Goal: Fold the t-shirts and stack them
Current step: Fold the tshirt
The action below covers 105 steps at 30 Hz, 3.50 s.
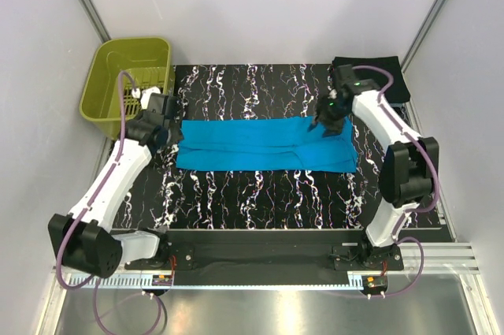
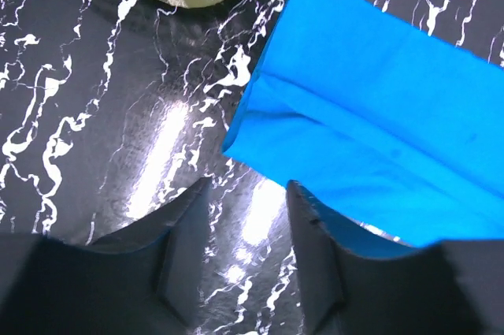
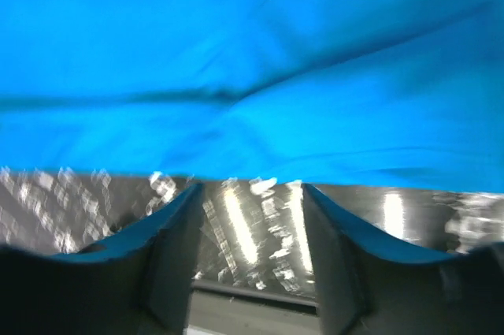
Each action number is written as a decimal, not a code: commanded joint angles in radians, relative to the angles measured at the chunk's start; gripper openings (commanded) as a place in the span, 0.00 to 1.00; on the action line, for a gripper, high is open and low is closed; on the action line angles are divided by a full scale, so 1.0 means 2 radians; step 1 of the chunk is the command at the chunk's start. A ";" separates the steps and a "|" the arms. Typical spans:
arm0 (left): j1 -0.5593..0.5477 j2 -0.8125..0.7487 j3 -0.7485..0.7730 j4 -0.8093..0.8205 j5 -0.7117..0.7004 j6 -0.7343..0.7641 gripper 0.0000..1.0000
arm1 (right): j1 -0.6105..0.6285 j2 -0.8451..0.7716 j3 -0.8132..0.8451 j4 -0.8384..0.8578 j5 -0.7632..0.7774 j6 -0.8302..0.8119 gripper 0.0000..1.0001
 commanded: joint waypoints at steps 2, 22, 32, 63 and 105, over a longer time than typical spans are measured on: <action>-0.008 -0.017 -0.047 0.048 0.046 0.031 0.37 | 0.051 -0.017 -0.050 0.058 -0.054 0.030 0.52; -0.005 0.237 -0.019 0.113 0.064 0.051 0.06 | 0.135 0.081 -0.107 0.194 -0.017 0.086 0.00; 0.003 0.253 -0.045 0.105 0.048 0.044 0.05 | 0.135 0.121 -0.055 0.207 0.018 0.089 0.00; -0.026 0.271 0.094 0.089 0.151 0.073 0.16 | 0.048 0.032 -0.064 0.127 -0.047 0.000 0.22; -0.187 0.134 -0.171 0.103 0.283 -0.142 0.30 | 0.085 0.331 0.212 0.206 0.081 0.020 0.02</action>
